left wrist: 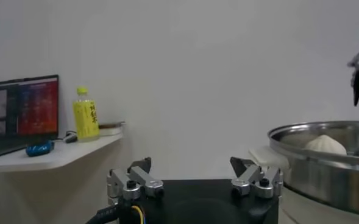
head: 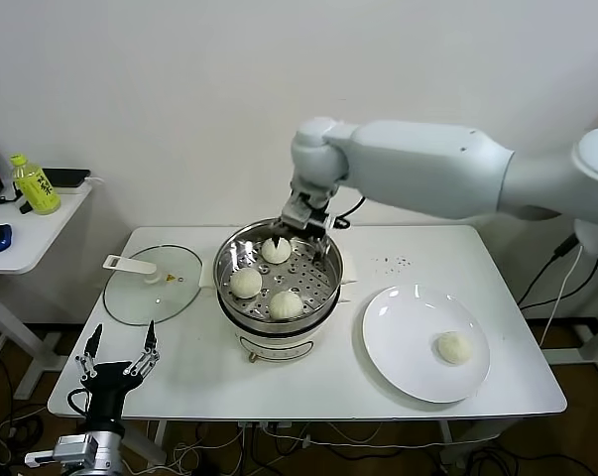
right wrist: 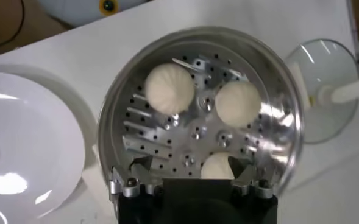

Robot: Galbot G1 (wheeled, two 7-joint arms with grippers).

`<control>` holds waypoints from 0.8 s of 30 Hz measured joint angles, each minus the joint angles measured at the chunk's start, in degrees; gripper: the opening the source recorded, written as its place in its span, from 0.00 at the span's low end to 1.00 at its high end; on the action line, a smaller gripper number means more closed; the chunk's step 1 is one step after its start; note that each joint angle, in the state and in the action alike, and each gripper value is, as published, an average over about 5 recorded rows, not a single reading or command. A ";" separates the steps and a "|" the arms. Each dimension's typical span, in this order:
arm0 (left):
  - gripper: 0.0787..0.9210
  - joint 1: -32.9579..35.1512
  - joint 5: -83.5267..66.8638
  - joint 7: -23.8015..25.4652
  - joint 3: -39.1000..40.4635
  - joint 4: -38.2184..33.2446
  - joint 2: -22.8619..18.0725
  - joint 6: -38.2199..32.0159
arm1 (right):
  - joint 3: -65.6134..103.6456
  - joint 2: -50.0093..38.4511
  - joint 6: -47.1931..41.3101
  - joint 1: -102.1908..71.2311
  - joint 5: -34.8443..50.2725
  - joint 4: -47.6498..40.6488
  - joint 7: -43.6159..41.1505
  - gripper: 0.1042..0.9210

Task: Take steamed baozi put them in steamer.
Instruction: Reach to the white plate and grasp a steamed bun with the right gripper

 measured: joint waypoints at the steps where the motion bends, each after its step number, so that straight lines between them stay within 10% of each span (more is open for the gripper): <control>1: 0.88 -0.11 0.10 -0.03 0.08 -0.13 0.00 0.09 | -0.08 -0.83 -0.24 0.62 0.43 0.19 0.09 0.88; 24: 0.88 -2.03 0.71 -0.31 1.62 -1.08 0.17 1.40 | -9.20 -33.07 -12.28 5.06 2.93 12.92 4.85 0.88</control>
